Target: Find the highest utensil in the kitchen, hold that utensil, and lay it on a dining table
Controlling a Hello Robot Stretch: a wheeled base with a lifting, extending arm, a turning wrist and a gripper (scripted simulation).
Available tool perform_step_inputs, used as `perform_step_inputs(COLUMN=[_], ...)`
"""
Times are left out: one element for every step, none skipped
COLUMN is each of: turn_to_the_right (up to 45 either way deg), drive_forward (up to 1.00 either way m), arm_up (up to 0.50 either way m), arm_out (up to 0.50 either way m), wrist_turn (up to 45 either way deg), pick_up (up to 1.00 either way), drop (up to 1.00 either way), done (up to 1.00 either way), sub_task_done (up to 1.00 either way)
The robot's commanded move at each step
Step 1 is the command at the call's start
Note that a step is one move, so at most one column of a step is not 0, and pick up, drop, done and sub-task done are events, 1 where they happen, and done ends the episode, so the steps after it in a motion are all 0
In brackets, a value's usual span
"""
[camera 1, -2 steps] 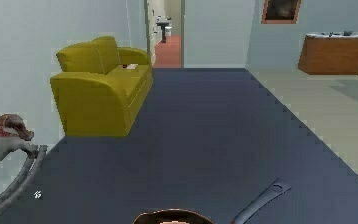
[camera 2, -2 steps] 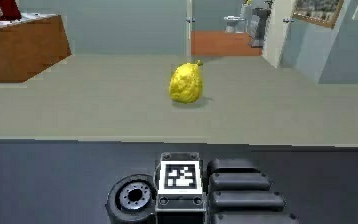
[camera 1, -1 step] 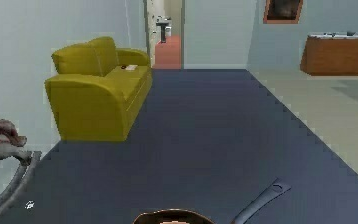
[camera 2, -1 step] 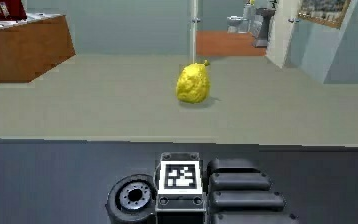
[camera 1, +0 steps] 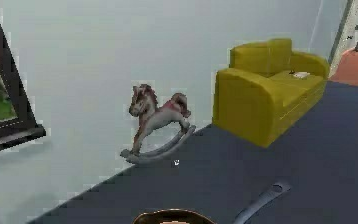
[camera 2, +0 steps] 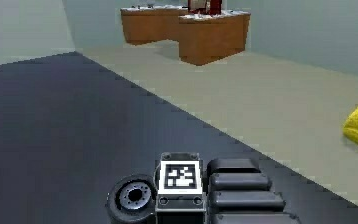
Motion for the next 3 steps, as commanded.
perform_step_inputs(turn_to_the_right=[-39.0, 0.0, -45.0], drive_forward=[0.00, 0.35, 0.00], arm_up=[0.00, 0.00, 0.00], arm_out=[0.00, 0.00, 0.00], wrist_turn=[0.0, 0.0, 0.0], pick_up=[0.00, 0.00, 0.00], drop=[0.00, 0.00, 0.00], done=[0.00, 0.00, 0.00], sub_task_done=[0.00, 0.00, 0.00])
